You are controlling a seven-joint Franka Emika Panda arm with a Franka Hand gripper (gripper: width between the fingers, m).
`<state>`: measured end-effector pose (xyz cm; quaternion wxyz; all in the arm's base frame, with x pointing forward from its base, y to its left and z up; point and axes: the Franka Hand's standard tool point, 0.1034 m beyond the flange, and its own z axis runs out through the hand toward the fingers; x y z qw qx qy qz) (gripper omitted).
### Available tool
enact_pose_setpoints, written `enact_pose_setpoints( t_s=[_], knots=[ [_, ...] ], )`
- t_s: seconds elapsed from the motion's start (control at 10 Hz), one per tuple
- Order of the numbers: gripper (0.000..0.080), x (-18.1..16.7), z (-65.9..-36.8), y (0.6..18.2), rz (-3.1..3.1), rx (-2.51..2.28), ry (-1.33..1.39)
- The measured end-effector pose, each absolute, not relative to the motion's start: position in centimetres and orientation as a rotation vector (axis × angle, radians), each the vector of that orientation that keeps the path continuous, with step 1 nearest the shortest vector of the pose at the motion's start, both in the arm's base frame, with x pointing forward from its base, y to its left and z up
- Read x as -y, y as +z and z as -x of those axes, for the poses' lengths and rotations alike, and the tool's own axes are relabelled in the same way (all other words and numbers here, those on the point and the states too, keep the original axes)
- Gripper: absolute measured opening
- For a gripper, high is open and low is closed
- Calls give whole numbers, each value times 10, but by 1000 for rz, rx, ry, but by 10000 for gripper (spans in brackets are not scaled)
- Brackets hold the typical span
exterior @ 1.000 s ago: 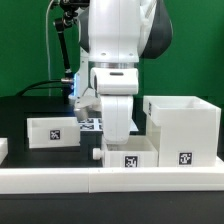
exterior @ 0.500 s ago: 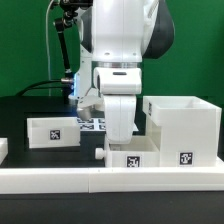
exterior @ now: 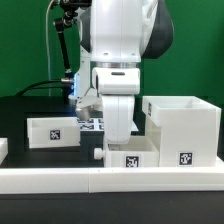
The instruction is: Assemble drawer
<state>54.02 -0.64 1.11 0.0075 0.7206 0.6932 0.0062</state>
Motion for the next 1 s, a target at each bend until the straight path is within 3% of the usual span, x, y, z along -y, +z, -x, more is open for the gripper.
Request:
enact_pose_setpoints(
  t_s=[1.0],
  knots=[
    [41, 4, -540, 11, -2249, -2182, 3]
  ],
)
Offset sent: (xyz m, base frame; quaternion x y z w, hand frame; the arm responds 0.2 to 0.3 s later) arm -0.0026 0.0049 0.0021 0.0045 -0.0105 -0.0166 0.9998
